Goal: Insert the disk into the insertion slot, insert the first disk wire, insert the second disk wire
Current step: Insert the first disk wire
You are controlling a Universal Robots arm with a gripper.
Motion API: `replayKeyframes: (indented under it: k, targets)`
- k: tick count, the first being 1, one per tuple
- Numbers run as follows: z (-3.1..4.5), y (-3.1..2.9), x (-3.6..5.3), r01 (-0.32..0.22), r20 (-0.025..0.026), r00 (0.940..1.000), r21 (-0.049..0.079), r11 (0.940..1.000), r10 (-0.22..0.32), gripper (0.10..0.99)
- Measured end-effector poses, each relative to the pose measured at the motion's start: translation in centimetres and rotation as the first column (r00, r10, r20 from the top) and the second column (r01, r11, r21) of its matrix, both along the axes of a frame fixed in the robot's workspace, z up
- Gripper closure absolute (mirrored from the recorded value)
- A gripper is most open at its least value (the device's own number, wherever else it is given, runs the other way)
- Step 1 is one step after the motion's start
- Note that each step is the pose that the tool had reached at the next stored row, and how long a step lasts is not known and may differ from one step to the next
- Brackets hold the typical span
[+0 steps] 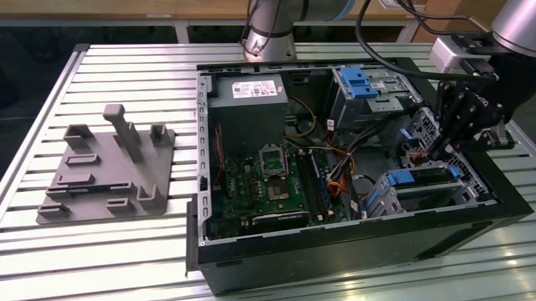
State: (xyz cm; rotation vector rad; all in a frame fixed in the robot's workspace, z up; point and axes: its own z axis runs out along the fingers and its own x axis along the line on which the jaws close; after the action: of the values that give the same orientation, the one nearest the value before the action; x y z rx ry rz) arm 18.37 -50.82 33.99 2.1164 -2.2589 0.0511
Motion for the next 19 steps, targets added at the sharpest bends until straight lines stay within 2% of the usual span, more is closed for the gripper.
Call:
replayKeyframes:
  k: [13, 19]
  targets:
    - [0.34, -0.45, -0.02, -0.003, -0.001, 1.0, 0.0, 1.0, 0.003, 0.914]
    - [0.34, -1.01, -0.17, -0.007, -0.001, 1.0, 0.001, 1.0, 0.007, 0.914]
